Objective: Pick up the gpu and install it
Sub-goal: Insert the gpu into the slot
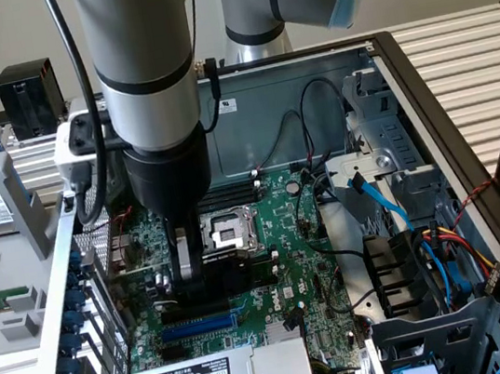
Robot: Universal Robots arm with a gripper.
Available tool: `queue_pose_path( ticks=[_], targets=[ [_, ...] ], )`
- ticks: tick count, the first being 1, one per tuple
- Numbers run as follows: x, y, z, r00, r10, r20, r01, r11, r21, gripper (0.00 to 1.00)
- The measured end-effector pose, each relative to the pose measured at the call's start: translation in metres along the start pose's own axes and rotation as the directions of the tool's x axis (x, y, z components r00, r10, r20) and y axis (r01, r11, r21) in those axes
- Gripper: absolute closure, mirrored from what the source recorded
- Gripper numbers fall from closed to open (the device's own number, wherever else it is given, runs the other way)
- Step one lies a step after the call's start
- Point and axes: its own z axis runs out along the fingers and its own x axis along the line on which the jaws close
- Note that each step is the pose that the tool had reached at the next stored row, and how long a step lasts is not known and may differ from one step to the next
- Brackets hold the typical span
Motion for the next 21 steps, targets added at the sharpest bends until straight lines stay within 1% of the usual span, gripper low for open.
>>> queue_pose_path(
  ticks=[5, 7, 9, 15, 21],
  targets=[
    [0.0001, 0.0011, 0.002, 1.0, 0.001, -0.0001, -0.001, 1.0, -0.0058, 0.73],
    [0.0001, 0.0013, 0.0022, 1.0, 0.001, 0.0004, -0.001, 1.0, -0.0071, 0.73],
    [0.0007, 0.0013, 0.0024, 1.0, 0.001, 0.0015, -0.001, 1.0, -0.0073, 0.73],
    [0.0009, 0.0014, 0.0025, 1.0, 0.001, 0.0012, -0.001, 1.0, -0.0076, 0.73],
    [0.0009, 0.0013, 0.0032, 1.0, 0.001, -0.0026, -0.001, 1.0, -0.0074, 0.73]
  ],
)
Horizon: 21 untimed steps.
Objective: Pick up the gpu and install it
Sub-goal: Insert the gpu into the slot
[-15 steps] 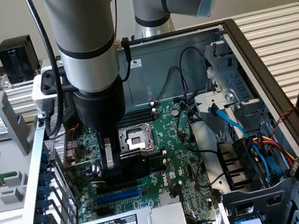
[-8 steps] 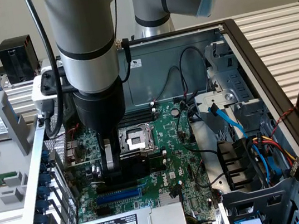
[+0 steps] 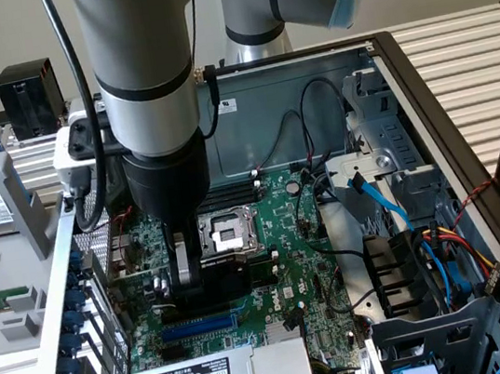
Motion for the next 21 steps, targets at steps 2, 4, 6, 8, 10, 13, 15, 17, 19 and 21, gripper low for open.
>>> queue_pose_path(
  ticks=[2, 4, 6, 8, 10, 13, 15, 17, 19, 21],
  targets=[
    [0.0, 0.0, 0.0003, 1.0, 0.0, -0.0016, 0.0, 1.0, -0.0002, 0.73],
    [0.0, 0.0001, 0.0007, 1.0, 0.0, -0.002, 0.0, 1.0, -0.0002, 0.73],
    [0.0001, 0.0001, 0.0014, 1.0, 0.0, -0.0022, 0.0, 1.0, -0.0004, 0.73],
    [0.0001, 0.0004, 0.0019, 1.0, 0.0, -0.0024, 0.0, 1.0, -0.0012, 0.73],
    [0.0001, 0.0008, 0.0023, 1.0, 0.0, -0.0025, 0.0, 1.0, -0.0033, 0.73],
    [0.0001, 0.0016, 0.0028, 1.0, 0.001, -0.0023, -0.001, 1.0, -0.0089, 0.73],
    [0.0002, 0.0017, 0.0043, 1.0, 0.001, -0.0023, -0.001, 1.0, -0.0093, 0.73],
    [0.0004, 0.0017, 0.0067, 1.0, 0.001, -0.0028, -0.001, 1.0, -0.0096, 0.73],
    [0.0004, 0.0019, 0.0085, 1.0, 0.002, -0.0028, -0.002, 0.9999, -0.0099, 0.73],
    [0.0005, 0.0025, 0.0088, 1.0, 0.002, -0.003, -0.002, 0.9999, -0.0111, 0.73]
  ],
)
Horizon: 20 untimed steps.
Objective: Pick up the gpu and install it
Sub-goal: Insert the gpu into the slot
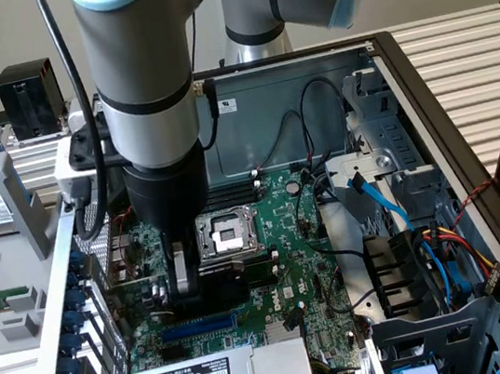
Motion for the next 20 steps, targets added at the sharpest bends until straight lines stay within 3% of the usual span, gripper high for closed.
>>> queue_pose_path(
  ticks=[20],
  targets=[
    [0.0003, 0.0016, 0.0074, 1.0, 0.008, 0.0009, -0.008, 1.0, -0.0018, 0.73]
  ],
)
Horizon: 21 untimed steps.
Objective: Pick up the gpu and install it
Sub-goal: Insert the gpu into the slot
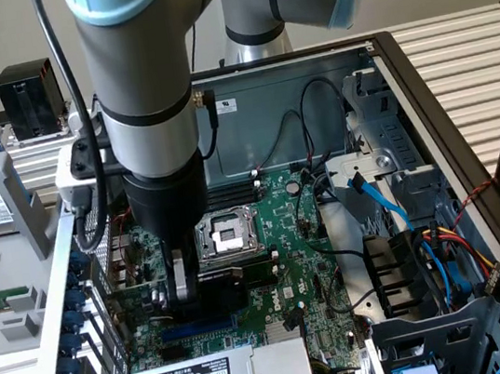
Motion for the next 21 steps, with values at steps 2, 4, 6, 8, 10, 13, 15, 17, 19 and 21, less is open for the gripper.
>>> queue_pose_path(
  ticks=[2, 4, 6, 8, 10, 13, 15, 17, 19, 21],
  targets=[
    [0.0001, 0.0001, 0.0001, 1.0, 0.002, 0.0002, -0.002, 1.0, -0.0003, 0.73],
    [0.0002, 0.0001, 0.0001, 1.0, 0.003, 0.0001, -0.003, 1.0, -0.0009, 0.73],
    [0.0002, 0.0001, 0.0001, 1.0, 0.005, 0.0001, -0.005, 1.0, -0.0013, 0.73],
    [0.0005, 0.0001, 0.0001, 1.0, 0.006, 0.0001, -0.006, 1.0, -0.0017, 0.73],
    [0.0005, 0.0001, 0.0001, 1.0, 0.007, 0.0001, -0.007, 1.0, -0.0022, 0.73],
    [0.0006, 0.0001, 0.0001, 1.0, 0.007, -0.0001, -0.007, 1.0, -0.0035, 0.73],
    [0.0006, 0.0001, 0.0001, 1.0, 0.007, -0.0003, -0.007, 1.0, -0.0035, 0.73],
    [0.0012, 0.0001, 0.0002, 1.0, 0.007, -0.0006, -0.007, 1.0, -0.0034, 0.73],
    [0.0015, 0.0001, 0.0001, 1.0, 0.007, -0.0015, -0.007, 1.0, -0.0033, 0.73],
    [0.0017, 0.0002, 0.0, 1.0, 0.007, -0.0024, -0.007, 1.0, -0.0033, 0.73]
  ],
)
